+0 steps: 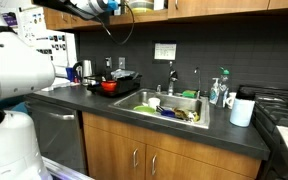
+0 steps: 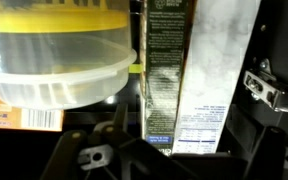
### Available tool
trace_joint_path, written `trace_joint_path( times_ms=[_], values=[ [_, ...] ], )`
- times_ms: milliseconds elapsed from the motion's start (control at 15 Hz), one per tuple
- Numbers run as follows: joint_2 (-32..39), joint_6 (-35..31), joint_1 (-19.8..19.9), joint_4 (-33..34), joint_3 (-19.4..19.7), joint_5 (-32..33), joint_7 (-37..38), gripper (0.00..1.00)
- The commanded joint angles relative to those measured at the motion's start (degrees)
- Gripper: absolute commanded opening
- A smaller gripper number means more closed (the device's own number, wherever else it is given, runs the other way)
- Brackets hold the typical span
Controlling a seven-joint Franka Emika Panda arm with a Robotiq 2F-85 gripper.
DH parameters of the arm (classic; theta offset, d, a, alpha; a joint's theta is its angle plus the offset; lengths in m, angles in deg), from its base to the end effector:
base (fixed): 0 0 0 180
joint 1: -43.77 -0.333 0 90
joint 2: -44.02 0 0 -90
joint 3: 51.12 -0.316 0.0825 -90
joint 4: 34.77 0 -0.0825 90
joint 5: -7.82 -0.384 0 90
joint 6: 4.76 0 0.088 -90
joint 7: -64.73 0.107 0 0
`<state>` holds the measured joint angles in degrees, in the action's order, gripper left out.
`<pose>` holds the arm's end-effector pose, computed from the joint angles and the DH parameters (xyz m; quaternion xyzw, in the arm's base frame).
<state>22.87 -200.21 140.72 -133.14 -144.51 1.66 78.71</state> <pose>0.5869 0.1092 0.7371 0.6698 -0.0097 0.7421 0.0255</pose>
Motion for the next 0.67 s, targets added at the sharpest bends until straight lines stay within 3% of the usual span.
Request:
trace_joint_path(
  times_ms=[0,600],
  values=[
    [-2.52,1.16,3.50,1.50,-0.28,-1.23,0.52,1.00],
    [-2.10,0.79,5.61,2.45,-3.00,-0.41,0.34,1.00]
  ],
)
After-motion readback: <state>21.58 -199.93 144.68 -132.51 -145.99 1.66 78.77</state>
